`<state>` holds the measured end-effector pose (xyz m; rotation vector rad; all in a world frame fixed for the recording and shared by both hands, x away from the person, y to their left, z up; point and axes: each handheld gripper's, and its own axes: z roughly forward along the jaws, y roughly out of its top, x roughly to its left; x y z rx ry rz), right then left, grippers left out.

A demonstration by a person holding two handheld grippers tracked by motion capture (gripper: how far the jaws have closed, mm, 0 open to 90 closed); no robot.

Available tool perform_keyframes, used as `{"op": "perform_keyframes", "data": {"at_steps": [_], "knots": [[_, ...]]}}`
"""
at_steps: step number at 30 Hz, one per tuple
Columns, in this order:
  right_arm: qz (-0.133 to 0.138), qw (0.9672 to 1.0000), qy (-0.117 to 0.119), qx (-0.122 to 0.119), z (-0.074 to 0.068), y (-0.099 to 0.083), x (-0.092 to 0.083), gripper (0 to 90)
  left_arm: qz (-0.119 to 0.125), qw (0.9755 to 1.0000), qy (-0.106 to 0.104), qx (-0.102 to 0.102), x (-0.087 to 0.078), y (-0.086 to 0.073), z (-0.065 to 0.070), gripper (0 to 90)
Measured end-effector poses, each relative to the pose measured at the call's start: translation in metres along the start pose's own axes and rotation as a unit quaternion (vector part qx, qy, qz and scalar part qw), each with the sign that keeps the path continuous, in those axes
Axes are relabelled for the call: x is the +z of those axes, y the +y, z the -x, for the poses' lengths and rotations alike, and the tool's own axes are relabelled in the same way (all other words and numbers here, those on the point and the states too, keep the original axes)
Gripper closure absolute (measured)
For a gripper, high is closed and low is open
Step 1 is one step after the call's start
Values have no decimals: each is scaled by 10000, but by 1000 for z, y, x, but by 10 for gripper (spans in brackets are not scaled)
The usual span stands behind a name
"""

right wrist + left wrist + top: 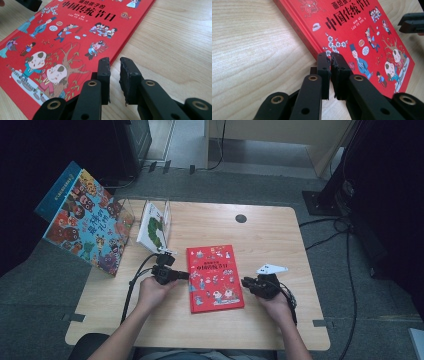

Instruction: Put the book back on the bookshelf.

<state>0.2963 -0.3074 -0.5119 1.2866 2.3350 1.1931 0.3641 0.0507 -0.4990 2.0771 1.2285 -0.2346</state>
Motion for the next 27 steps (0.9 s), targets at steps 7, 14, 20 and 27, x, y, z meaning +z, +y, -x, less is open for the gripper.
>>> {"op": "perform_keyframes", "data": {"at_steps": [7, 14, 20, 27], "knots": [[-26, 9999, 55, 148, 1, 7, 6, 775, -56, 10000, 54, -48, -2, -6, 0, 877], [-90, 9997, 52, 217, -1, 14, 15, 754, -94, 9999, 32, -85, 3, -11, 1, 877], [-234, 9993, -11, 279, -1, 23, 23, 703, -22, 10000, 43, -26, 5, -13, 2, 881], [-702, 9941, 70, 818, 14, 37, 26, 657, 100, 9999, -59, 0, 13, -12, 6, 881]]}}
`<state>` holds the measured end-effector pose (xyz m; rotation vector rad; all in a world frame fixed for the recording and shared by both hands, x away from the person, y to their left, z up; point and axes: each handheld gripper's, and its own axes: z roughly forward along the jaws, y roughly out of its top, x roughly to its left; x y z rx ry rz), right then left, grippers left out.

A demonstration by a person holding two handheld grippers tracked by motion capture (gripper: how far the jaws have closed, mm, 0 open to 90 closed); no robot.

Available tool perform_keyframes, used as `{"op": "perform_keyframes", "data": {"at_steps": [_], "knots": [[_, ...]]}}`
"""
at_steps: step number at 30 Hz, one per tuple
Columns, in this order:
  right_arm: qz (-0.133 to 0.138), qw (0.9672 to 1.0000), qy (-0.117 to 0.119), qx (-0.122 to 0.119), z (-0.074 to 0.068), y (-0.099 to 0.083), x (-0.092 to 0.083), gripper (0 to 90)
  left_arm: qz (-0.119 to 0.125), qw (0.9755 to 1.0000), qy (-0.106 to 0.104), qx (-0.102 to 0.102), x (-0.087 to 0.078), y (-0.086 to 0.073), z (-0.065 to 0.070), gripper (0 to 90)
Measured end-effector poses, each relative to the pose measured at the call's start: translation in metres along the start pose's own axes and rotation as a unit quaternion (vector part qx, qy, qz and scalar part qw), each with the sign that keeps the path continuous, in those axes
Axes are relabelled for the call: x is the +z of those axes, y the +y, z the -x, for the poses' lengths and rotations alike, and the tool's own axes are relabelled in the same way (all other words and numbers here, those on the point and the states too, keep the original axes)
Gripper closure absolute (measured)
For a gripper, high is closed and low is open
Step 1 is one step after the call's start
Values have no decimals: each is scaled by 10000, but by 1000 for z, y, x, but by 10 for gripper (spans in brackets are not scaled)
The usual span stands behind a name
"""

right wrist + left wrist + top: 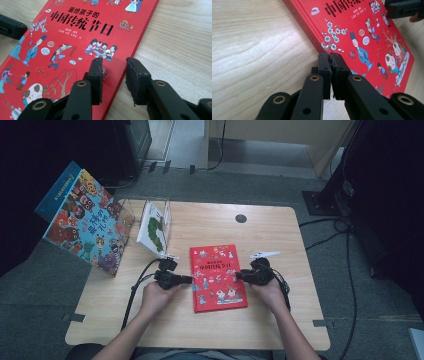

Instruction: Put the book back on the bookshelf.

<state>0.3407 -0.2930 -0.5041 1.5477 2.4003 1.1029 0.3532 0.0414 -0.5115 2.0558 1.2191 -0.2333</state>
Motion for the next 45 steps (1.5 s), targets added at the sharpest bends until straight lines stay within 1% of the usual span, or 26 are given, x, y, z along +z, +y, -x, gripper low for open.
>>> {"op": "perform_keyframes", "data": {"at_steps": [1, 2, 3, 4, 6, 8, 9, 12, 15, 17, 19, 20, 22, 24, 26, 28, 29, 31, 34, 37, 41, 42, 43, 45], "knots": [[-84, 9999, 21, 69, 2, 2, 0, 651, 31, 10000, 31, 67, 1, 0, 1, 880], [-158, 9998, 42, 145, 3, 4, 1, 640, 59, 9999, 42, 78, 1, 0, 1, 879], [-196, 9996, 64, 173, 4, 6, 2, 630, 84, 9999, 76, 109, 2, -1, 2, 879], [-278, 9992, 122, 259, 7, 8, 2, 625, 103, 9998, 100, 121, 2, -1, 3, 879], [-384, 9984, 159, 392, 9, 11, 3, 620, 113, 9998, 151, 115, 2, -1, 4, 877], [-454, 9977, 167, 467, 9, 13, 4, 614, 109, 9997, 168, 101, 2, -1, 4, 877], [-470, 9976, 161, 491, 9, 14, 4, 616, 114, 9998, 178, 53, 2, -1, 5, 877], [-506, 9961, 206, 700, 11, 15, 4, 619, 101, 9997, 225, 18, 2, -1, 6, 875], [-562, 9934, 325, 940, 15, 17, 5, 619, 67, 9998, 170, -98, 2, 0, 4, 871], [-626, 9928, 292, 976, 14, 19, 5, 618, 56, 9998, 120, -157, 2, 0, 3, 868], [-713, 9904, 278, 1150, 14, 21, 5, 639, 42, 9998, 187, -74, 2, 0, 5, 872], [-768, 9886, 297, 1259, 15, 22, 5, 643, 12, 9998, 209, -51, 2, 1, 6, 876], [-794, 9864, 345, 1396, 16, 22, 5, 661, -53, 9997, 220, -57, 2, 1, 7, 893], [-820, 9861, 345, 1401, 16, 22, 5, 665, -49, 9997, 224, -54, 2, 0, 7, 897], [-877, 9860, 293, 1391, 15, 23, 4, 665, -41, 9997, 208, -74, 2, 0, 7, 900], [-917, 9865, 261, 1331, 13, 25, 3, 665, -28, 9997, 237, -67, 2, 0, 8, 900], [-910, 9869, 267, 1303, 13, 26, 2, 672, -35, 9997, 242, -69, 2, 0, 8, 900], [-879, 9871, 364, 1287, 11, 29, -3, 679, -52, 9997, 207, -89, 2, 0, 8, 900], [-857, 9885, 403, 1179, 8, 36, -12, 681, -64, 9998, 158, -139, 2, 0, 7, 900], [-849, 9903, 368, 1041, 2, 45, -20, 680, -75, 9998, 119, -128, 3, 0, 9, 900], [-814, 9923, 323, 872, -8, 61, -35, 689, -133, 9999, 45, -39, 6, -1, 12, 900], [-821, 9925, 302, 849, -11, 65, -39, 703, -139, 9999, 26, -39, 7, -1, 13, 900], [-845, 9923, 283, 858, -14, 70, -42, 704, -148, 9999, 4, -51, 7, -1, 14, 900], [-866, 9926, 276, 805, -20, 78, -48, 705, -155, 9999, -41, -56, 8, -2, 15, 900]]}}
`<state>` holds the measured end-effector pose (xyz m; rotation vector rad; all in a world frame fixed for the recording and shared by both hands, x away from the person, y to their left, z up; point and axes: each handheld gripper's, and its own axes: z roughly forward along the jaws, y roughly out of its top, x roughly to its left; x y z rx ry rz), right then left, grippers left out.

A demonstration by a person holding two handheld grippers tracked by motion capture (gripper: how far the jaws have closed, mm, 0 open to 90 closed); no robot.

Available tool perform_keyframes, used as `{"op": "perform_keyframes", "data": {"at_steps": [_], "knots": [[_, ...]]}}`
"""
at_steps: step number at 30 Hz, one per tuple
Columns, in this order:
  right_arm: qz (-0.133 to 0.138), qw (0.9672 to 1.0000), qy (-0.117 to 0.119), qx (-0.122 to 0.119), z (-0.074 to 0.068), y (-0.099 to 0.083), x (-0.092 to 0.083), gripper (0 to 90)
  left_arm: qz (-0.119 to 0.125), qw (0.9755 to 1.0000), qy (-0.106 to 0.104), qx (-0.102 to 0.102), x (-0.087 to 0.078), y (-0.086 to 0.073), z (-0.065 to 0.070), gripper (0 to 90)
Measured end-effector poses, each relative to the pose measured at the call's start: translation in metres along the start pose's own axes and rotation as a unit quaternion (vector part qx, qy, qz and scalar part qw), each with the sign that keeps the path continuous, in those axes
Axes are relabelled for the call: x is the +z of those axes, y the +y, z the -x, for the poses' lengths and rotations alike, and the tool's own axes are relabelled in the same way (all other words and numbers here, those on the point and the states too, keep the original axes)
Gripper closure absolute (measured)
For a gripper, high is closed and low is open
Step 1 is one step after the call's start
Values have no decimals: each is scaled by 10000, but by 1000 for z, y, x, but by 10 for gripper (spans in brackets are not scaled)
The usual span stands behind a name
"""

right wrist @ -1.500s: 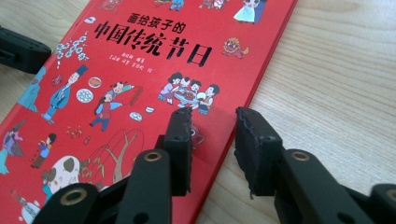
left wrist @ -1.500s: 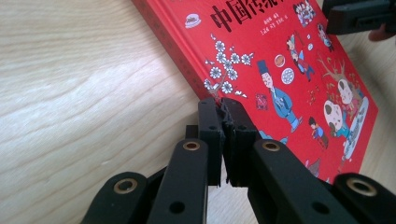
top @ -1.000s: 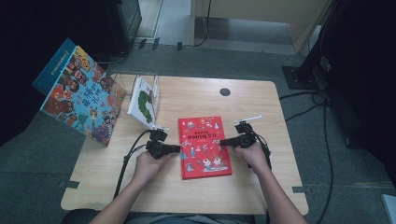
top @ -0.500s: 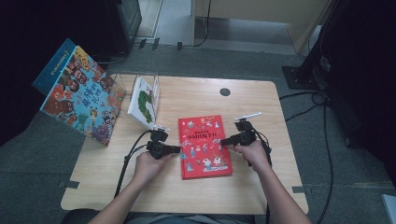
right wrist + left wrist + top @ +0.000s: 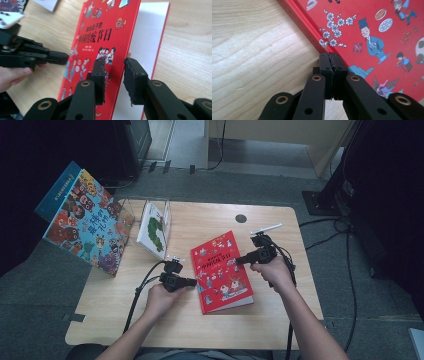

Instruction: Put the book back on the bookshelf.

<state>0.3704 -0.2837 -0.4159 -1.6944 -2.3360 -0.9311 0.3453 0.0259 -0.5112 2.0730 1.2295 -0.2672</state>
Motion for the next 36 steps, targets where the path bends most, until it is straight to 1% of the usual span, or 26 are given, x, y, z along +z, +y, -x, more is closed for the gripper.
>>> {"op": "perform_keyframes", "data": {"at_steps": [4, 5, 8, 10, 11, 12, 14, 17, 19, 21, 22, 23, 24, 27, 28, 30, 32, 33, 35, 36], "knots": [[-132, 9996, -148, -214, -18, 12, -9, 716, -9, 10000, -76, -23, 2, -1, 3, 895], [-156, 9993, -168, -283, -22, 16, -11, 718, -37, 10000, -85, -2, 3, -1, 4, 893], [-215, 9986, -176, -443, -37, 26, -16, 729, -66, 9998, -164, 58, 6, -2, 8, 871], [-291, 9978, -145, -577, -48, 33, -18, 737, -66, 9998, -148, 107, 7, -3, 11, 865], [-363, 9970, -168, -663, -56, 37, -19, 740, -54, 9998, -129, 140, 8, -3, 13, 868], [-432, 9958, -238, -770, -63, 40, -20, 741, -39, 9998, -138, 135, 8, -3, 13, 870], [-569, 9934, -273, -962, -78, 47, -17, 744, -51, 9998, -167, 128, 8, -3, 12, 869], [-829, 9879, -383, -1250, -98, 54, -4, 767, 33, 9999, -126, 60, 4, -2, 9, 838], [-944, 9854, -426, -1353, -104, 56, 5, 796, 90, 9999, -130, 20, -1, -1, 5, 821], [-1035, 9828, -466, -1455, -108, 58, 15, 804, 150, 9998, -108, 20, -6, 0, 2, 817], [-1078, 9822, -490, -1462, -109, 60, 19, 807, 170, 9998, -109, 24, -9, 1, 0, 803], [-1090, 9821, -514, -1447, -109, 61, 21, 812, 208, 9997, -122, -23, -11, 1, -2, 788], [-1092, 9827, -503, -1409, -107, 63, 22, 820, 236, 9996, -143, -54, -13, 2, -3, 779], [-1192, 9847, -376, -1211, -102, 67, 21, 847, 349, 9992, -153, -89, -17, 3, -6, 737], [-1236, 9849, -370, -1156, -101, 68, 20, 857, 351, 9993, -142, -64, -19, 3, -6, 720], [-1292, 9844, -360, -1142, -100, 69, 17, 876, 399, 9991, -136, -78, -21, 3, -7, 705], [-1358, 9819, -424, -1249, -102, 69, 13, 882, 435, 9990, -136, -19, -24, 3, -6, 701], [-1382, 9800, -489, -1350, -104, 68, 10, 882, 437, 9990, -128, -7, -24, 3, -6, 687], [-1369, 9795, -519, -1386, -105, 69, 5, 883, 456, 9989, -135, 14, -24, 3, -5, 665], [-1377, 9786, -543, -1429, -106, 70, 2, 883, 453, 9989, -140, 28, -24, 3, -5, 652]]}}
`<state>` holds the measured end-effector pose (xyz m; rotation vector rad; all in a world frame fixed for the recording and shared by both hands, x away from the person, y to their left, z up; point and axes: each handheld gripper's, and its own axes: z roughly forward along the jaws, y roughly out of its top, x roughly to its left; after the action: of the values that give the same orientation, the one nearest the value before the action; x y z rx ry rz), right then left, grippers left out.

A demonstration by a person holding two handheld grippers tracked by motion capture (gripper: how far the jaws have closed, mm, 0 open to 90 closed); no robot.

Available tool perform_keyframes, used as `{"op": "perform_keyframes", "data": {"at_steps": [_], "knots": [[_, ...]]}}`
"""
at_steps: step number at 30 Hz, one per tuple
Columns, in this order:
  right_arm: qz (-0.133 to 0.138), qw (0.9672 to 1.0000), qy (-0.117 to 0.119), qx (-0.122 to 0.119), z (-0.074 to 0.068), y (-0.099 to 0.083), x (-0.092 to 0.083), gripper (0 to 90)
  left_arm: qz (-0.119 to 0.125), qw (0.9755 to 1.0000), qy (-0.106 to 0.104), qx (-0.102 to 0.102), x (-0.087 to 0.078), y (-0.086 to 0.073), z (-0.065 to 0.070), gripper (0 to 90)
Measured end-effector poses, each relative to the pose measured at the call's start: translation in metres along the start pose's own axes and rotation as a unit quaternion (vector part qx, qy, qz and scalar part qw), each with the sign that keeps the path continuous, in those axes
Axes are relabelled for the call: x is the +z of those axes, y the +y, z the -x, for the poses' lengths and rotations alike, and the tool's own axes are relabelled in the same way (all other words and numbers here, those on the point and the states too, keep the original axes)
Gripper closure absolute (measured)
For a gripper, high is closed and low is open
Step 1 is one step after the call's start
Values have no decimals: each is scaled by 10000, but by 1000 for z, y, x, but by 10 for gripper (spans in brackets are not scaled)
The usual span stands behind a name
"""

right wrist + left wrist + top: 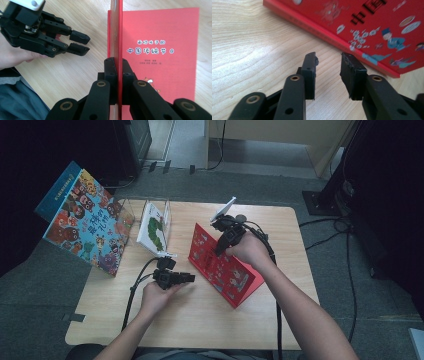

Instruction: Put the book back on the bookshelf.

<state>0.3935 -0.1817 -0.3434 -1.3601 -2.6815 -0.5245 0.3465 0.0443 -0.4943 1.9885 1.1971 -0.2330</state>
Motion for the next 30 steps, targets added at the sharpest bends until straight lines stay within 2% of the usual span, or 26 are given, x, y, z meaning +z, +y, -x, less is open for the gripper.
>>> {"op": "perform_keyframes", "data": {"at_steps": [3, 7, 10, 12, 15, 20, 21, 22, 23, 25, 27, 29, 30], "knots": [[58, 10000, -9, -65, -1, 1, -12, 883, -1, 10000, -28, 7, 1, 0, 1, 623], [172, 9997, 51, -152, -3, 2, -32, 883, 30, 9997, -257, -24, -1, 4, 2, 540], [309, 9993, 140, -164, 0, 1, -46, 883, 72, 9995, -315, -9, -3, 9, 5, 488], [357, 9990, 187, -169, 1, 0, -51, 883, 109, 9992, -391, 23, -6, 14, 8, 462], [428, 9985, 278, -204, 3, 0, -58, 883, 242, 9981, -559, -51, -9, 23, 10, 424], [560, 9968, 508, -262, 3, -1, -67, 883, 371, 9970, -684, -23, -12, 36, 17, 399], [596, 9961, 582, -277, 3, -2, -68, 884, 429, 9964, -726, -55, -13, 38, 17, 387], [616, 9954, 664, -300, 2, -2, -69, 883, 463, 9951, -868, -101, -14, 40, 17, 383], [665, 9945, 754, -289, 2, -3, -70, 883, 429, 9947, -925, -117, -16, 42, 17, 357], [735, 9927, 887, -355, 2, -6, -72, 880, 436, 9941, -987, -95, -20, 45, 16, 352], [839, 9901, 1034, -439, 2, -10, -73, 878, 485, 9926, -1115, -72, -24, 48, 15, 299], [1048, 9847, 1281, -555, 3, -16, -74, 865, 594, 9910, -1199, -80, -30, 51, 14, 252], [1151, 9829, 1316, -582, 4, -20, -75, 860, 610, 9904, -1242, 12, -34, 54, 14, 246]]}}
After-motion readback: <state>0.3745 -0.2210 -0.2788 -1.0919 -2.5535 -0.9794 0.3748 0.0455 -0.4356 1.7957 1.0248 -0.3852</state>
